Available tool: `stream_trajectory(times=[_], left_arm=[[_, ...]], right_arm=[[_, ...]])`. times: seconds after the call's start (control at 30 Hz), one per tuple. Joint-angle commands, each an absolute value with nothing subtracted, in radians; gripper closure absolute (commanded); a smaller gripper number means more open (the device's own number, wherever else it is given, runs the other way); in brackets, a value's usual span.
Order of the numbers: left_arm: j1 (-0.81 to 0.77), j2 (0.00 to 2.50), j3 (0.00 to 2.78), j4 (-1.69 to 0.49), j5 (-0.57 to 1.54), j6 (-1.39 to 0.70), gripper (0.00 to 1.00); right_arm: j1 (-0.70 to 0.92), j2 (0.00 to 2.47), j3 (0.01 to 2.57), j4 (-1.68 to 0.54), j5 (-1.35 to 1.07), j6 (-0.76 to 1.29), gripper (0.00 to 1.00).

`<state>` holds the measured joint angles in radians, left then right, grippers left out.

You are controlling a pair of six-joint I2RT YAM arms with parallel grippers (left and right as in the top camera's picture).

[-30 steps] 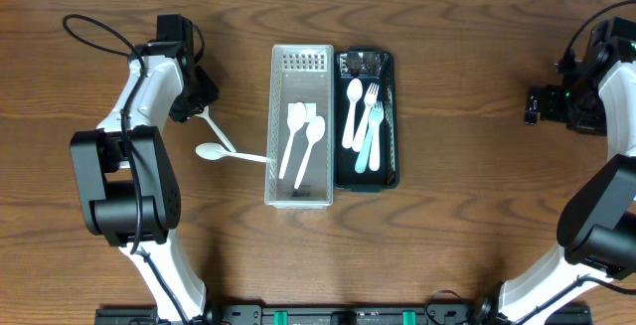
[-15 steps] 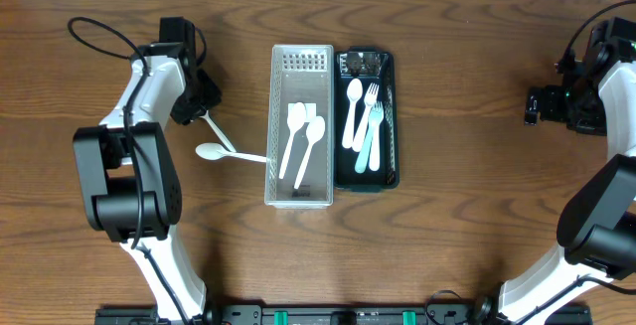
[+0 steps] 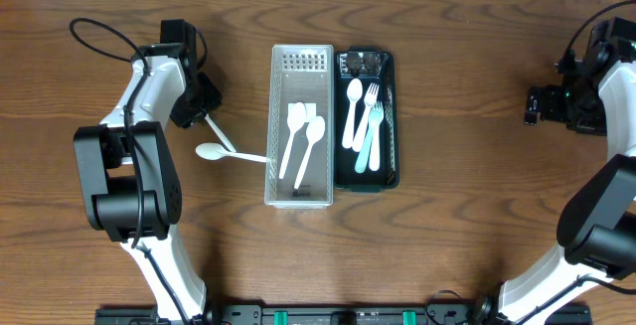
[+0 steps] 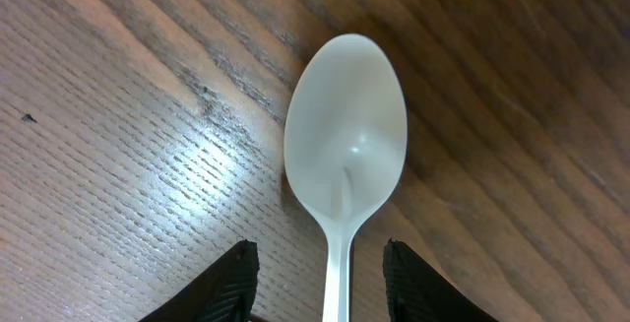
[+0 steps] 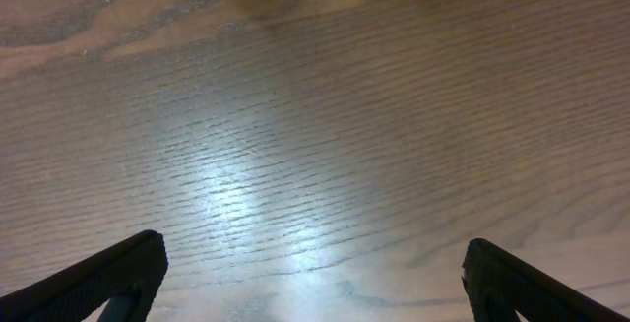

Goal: Pack container
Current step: 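Lower the left gripper and close it on the spoon handle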

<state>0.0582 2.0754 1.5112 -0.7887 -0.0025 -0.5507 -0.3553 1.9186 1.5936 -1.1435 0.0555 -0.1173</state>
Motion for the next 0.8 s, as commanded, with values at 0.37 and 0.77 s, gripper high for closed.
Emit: stream_trajectory(times=[0.37,0.77], left_arm=[[0.06,2.092,1.477,-0.788,0.012,-0.563,0.56],[0.06,2.093,1.473,-0.773,0.011,-0.562,0.56]], right_arm=[[-0.36,1.917,1.593,-1.144,0.052,-0.129,0.01],[-0.36,1.917,1.593,-1.144,0.052,-0.129,0.01]])
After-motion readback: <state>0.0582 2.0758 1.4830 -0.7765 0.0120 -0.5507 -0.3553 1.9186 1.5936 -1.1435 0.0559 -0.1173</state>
